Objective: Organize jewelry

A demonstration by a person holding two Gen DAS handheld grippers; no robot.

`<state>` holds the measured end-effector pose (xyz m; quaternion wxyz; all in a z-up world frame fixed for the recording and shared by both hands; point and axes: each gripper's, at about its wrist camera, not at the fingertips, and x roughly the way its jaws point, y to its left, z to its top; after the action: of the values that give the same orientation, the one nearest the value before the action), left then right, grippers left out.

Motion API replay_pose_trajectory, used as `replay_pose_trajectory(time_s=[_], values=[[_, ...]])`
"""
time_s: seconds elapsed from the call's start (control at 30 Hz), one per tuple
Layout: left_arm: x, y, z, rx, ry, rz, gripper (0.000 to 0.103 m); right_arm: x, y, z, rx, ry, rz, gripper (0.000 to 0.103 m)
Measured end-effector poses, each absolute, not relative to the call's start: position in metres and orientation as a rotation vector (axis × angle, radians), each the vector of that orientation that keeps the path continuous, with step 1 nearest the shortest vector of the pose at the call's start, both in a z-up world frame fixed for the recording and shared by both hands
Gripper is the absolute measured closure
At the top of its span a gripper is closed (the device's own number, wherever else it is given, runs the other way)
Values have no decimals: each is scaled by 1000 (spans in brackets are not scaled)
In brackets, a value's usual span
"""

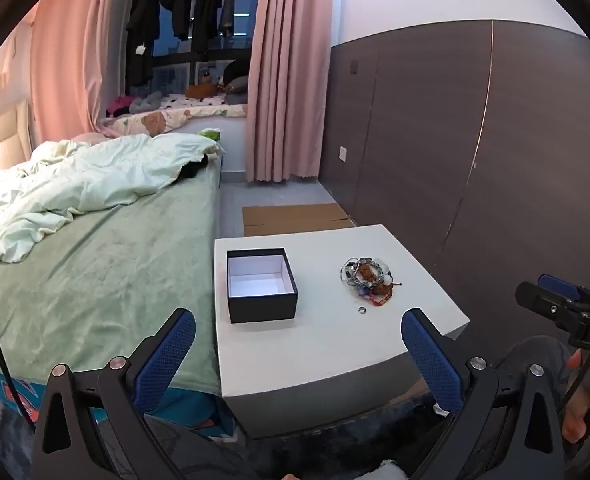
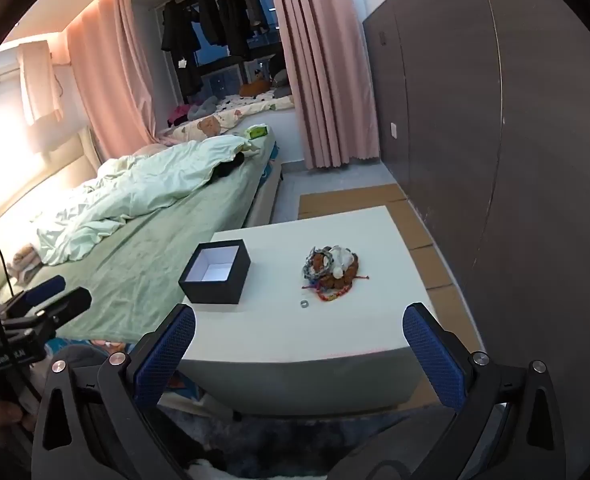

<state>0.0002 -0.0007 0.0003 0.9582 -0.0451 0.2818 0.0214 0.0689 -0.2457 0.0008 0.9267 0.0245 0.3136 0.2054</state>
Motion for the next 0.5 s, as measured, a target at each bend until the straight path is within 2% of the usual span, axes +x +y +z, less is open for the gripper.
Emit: replay_pose_trajectory(time_s=[0.5], values=[[-13,-3,9,-110,565,15,0,60,-241,2,55,644,401,0]])
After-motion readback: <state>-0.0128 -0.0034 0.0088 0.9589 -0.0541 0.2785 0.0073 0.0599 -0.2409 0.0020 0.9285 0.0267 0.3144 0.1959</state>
